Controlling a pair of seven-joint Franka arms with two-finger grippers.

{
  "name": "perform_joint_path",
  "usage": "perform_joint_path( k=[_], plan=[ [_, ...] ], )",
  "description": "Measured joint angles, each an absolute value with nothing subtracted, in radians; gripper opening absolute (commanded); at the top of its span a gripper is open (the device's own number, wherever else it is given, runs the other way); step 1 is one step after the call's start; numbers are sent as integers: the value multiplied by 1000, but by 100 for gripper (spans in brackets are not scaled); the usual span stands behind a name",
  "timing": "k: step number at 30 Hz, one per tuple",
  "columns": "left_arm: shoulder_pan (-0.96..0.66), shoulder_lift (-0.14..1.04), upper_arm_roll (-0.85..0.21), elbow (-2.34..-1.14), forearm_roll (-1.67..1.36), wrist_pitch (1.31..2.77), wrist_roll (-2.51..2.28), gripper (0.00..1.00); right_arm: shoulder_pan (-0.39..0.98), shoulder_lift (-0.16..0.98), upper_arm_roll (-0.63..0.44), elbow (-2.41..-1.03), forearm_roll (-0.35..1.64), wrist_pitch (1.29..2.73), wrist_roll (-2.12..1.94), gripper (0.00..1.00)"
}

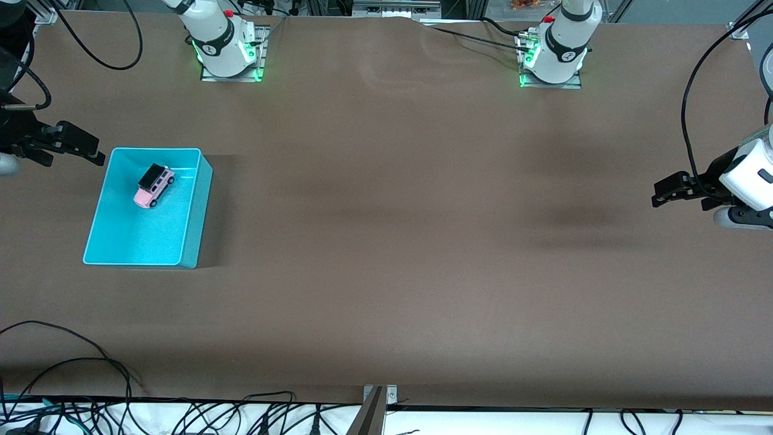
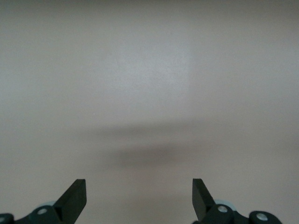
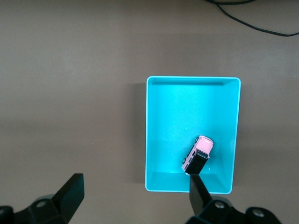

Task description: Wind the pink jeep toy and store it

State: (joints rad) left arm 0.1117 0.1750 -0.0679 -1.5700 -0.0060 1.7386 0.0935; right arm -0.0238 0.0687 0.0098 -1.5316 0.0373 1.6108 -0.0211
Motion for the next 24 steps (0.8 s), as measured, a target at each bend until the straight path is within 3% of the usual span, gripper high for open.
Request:
perform_joint_path(
  k=[24],
  plan=[
    [112,125,-68,-1567,-6,1660,101,100,-24,69,10,-1532,37,1611,-21,100]
  ],
)
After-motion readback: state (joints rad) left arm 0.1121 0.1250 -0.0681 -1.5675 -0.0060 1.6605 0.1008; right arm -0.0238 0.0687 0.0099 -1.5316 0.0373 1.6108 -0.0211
